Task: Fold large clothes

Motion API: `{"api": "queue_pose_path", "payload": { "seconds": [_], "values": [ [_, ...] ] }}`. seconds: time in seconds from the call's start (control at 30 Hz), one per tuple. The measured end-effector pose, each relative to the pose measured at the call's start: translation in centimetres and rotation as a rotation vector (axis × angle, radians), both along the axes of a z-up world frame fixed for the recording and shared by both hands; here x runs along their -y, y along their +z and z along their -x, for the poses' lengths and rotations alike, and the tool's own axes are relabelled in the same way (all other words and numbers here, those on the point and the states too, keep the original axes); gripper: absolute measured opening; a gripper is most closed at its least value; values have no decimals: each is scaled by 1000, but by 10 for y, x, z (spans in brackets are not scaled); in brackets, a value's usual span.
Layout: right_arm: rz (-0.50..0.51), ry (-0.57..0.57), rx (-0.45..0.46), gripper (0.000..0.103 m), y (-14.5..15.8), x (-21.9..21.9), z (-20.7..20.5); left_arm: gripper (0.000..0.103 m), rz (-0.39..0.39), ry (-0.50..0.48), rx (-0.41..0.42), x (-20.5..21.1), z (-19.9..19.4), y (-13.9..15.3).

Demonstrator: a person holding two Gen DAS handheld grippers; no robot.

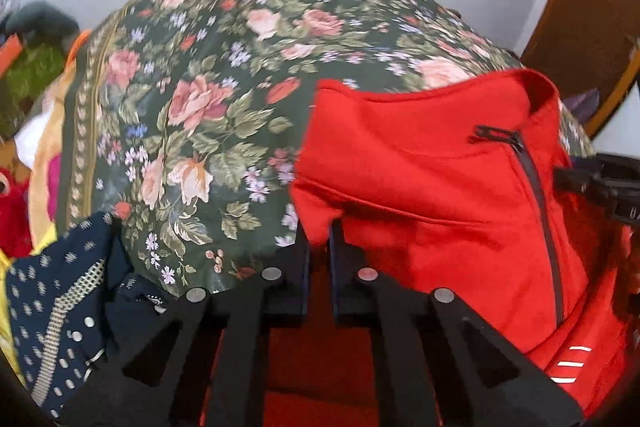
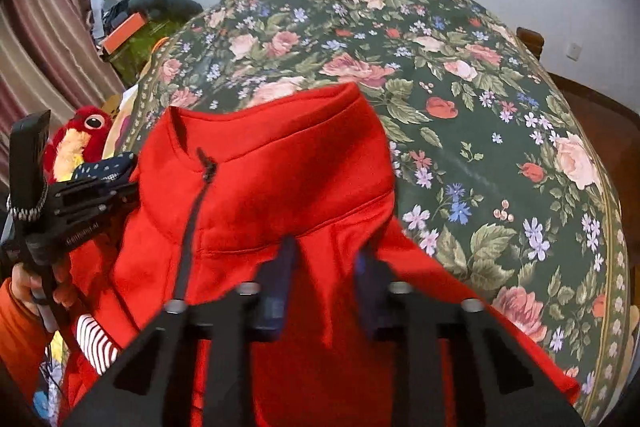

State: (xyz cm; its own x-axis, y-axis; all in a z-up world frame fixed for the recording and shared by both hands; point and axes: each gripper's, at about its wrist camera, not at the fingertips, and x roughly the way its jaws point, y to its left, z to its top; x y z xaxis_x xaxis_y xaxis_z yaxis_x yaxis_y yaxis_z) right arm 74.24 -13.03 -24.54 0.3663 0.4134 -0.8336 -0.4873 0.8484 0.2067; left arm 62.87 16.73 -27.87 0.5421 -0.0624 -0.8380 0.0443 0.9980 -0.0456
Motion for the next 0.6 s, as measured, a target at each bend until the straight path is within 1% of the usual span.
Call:
{"api": "queue_pose_path", "payload": {
  "seconds": [0.07,0.1,0.13,0.23,0.33,0.37,0.43,0.5,0.6],
  "values": [
    [13,-8,20,6,6,0,8,4,-40,-12,21,7,8,8],
    [30,-12,52,6,13,0,15,4,-58,-14,32,9,14,15],
    [31,-15,64,5,17,1,19,4,-67,-9,44,8,19,22],
    [-3,-24,89,5,37,8,37,4,-63,3,73,1,36,45],
    [-36,-14,133,5,66,12,65,3,-36,2,92,-6,60,70],
    [-45,-5,146,5,73,13,74,3,-44,-1,103,-6,72,80],
    [-54,12,166,5,89,13,95,3,-69,-14,121,-3,91,92],
    [-48,24,184,5,102,15,117,3,-77,-25,129,0,113,101],
    [-62,39,176,5,112,20,144,1,-78,-37,139,2,140,109]
  ]
}}
